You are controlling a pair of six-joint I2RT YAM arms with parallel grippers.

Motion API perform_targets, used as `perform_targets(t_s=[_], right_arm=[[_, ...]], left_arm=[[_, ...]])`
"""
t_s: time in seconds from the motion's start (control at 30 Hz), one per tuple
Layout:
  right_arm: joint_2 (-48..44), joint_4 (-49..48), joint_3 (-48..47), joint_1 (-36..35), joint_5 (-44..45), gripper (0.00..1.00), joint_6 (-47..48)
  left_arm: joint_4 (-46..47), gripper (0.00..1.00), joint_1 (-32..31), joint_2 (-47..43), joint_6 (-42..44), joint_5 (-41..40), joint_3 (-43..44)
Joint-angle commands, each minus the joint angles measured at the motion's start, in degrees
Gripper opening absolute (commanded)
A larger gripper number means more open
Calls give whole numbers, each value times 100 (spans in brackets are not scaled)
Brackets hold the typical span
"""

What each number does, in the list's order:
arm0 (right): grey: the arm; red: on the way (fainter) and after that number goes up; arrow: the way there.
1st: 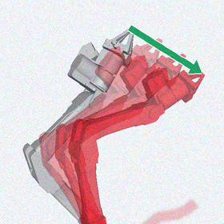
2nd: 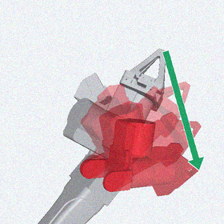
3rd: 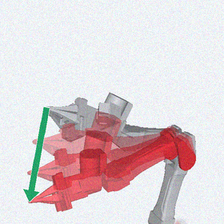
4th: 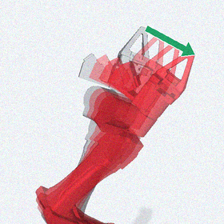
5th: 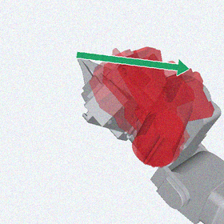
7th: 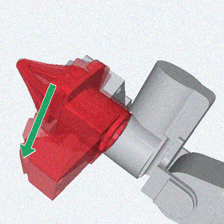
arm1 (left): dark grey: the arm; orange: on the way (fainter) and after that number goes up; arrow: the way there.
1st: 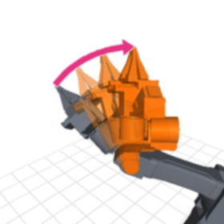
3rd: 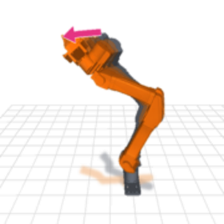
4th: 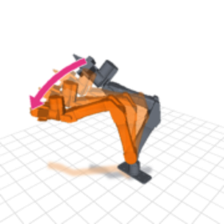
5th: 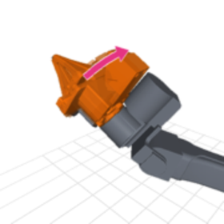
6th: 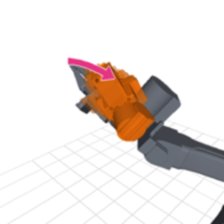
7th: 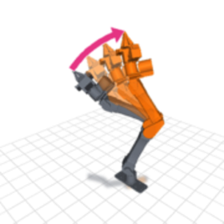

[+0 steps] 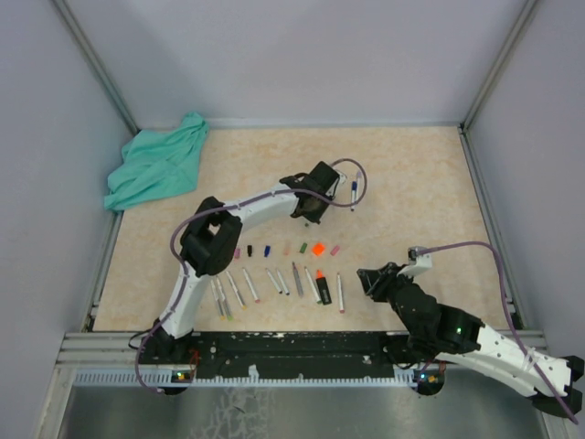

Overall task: Open the pen caps
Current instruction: Pick up the pen from the center of the board.

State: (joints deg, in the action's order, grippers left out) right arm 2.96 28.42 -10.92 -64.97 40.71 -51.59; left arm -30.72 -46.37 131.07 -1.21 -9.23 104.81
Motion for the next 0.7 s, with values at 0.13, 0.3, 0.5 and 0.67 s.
perform_targets(t_s=[0.13,0.3,0.5,0.67], right_arm=[[-42,-331,37,29,18,30,-8],[-23,-279,-17,28,-2,30,23],[-43,-131,-118,29,31,30,29],[-50,-95,-139,29,50,30,35]], left_arm=[[28,14,231,-1036,119,-537,-1238],[128,32,254,-990,125,-319,-1261],[-73,38,409,-516,165,66,-739],[-359,34,529,-122,178,266,-157]])
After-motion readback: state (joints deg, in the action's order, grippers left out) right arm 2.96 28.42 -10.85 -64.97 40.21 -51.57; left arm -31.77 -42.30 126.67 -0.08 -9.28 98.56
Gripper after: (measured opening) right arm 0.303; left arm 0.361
